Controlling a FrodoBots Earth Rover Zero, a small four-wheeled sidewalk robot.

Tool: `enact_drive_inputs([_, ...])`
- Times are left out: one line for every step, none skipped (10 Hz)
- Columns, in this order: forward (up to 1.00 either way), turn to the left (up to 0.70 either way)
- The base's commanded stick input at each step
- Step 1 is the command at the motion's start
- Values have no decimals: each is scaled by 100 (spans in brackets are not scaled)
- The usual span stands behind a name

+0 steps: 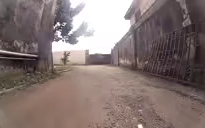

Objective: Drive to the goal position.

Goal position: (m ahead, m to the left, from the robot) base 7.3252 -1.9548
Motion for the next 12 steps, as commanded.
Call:
enact_drive_inputs([50, 0])
enact_drive_inputs([50, 0])
enact_drive_inputs([50, 0])
enact_drive_inputs([50, 0])
enact_drive_inputs([50, 0])
enact_drive_inputs([50, 0])
enact_drive_inputs([50, 0])
enact_drive_inputs([50, 0])
enact_drive_inputs([50, 0])
enact_drive_inputs([50, 0])
enact_drive_inputs([50, 0])
enact_drive_inputs([50, 0])
